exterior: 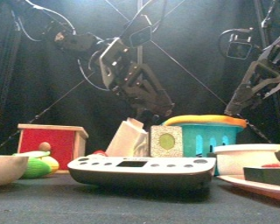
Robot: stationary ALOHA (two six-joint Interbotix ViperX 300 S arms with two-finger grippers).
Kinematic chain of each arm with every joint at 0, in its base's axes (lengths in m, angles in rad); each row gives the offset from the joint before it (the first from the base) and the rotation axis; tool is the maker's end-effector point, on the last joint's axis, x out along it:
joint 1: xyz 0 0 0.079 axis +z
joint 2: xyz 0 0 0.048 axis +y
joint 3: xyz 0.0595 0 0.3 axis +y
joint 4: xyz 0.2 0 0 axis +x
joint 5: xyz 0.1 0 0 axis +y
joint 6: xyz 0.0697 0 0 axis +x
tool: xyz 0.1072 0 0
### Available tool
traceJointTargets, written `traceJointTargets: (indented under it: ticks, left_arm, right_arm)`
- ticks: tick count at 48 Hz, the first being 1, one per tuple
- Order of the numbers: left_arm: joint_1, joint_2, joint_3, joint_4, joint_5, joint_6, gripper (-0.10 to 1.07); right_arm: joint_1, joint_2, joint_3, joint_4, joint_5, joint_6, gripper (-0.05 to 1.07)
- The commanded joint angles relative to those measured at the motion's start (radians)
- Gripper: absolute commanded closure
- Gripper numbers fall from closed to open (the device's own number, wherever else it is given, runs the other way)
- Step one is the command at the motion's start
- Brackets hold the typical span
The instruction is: Grab piece of green sushi off stove
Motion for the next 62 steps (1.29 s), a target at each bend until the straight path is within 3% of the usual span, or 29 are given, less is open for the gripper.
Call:
traceJointTargets:
  ticks: [1, 49, 62]
  left_arm:
    - [0.006, -0.032, 0.020, 0.012, -0.011, 0.000, 0.23]
    - [0.025, 0.057, 0.032, 0.014, -0.009, 0.000, 0.23]
    - [0.032, 0.061, 0.023, 0.014, -0.009, 0.000, 0.28]
  right_arm:
    - [-0.002, 0.002, -0.014, 0.002, -0.008, 0.000, 0.19]
    - [-0.003, 0.009, -0.017, -0.003, -0.009, 0.000, 0.19]
    - [-0.002, 0.011, -0.015, -0.003, -0.008, 0.000, 0.19]
